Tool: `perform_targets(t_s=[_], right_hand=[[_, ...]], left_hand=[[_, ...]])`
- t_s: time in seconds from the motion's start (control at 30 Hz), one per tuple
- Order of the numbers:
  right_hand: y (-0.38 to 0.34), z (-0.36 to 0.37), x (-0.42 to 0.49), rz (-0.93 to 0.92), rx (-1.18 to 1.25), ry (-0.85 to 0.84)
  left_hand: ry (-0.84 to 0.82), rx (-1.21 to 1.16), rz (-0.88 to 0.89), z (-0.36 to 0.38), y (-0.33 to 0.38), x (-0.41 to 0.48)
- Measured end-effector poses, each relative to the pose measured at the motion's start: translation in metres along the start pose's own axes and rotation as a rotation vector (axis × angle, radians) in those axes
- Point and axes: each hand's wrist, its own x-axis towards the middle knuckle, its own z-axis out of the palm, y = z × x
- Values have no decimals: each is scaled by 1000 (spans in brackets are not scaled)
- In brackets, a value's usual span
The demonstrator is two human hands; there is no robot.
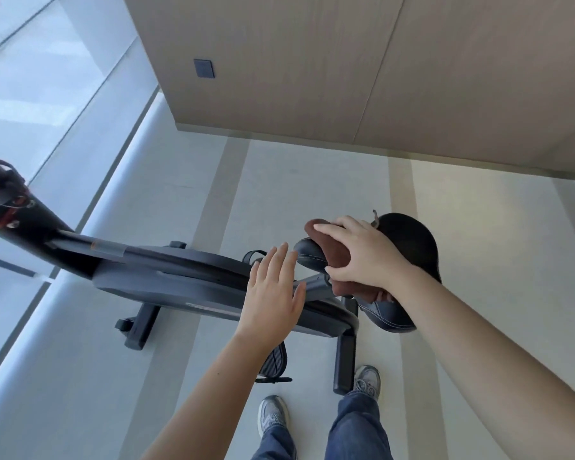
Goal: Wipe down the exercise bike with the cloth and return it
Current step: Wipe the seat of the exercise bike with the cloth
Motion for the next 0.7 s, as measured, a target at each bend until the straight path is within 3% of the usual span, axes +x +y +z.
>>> perform_targets(t_s=[0.13,0.33,0.5,0.7], right_hand=[[8,8,-53,-9,46,281],[13,30,-119,60,-14,417],[10,51,-130,279,22,639],[4,38,-99,441,2,607]], left_hand=[[-19,4,57,8,8,2],[-63,48,190,23,32,11],[-65,179,354,32,41,31],[-127,269,401,38,36,56]])
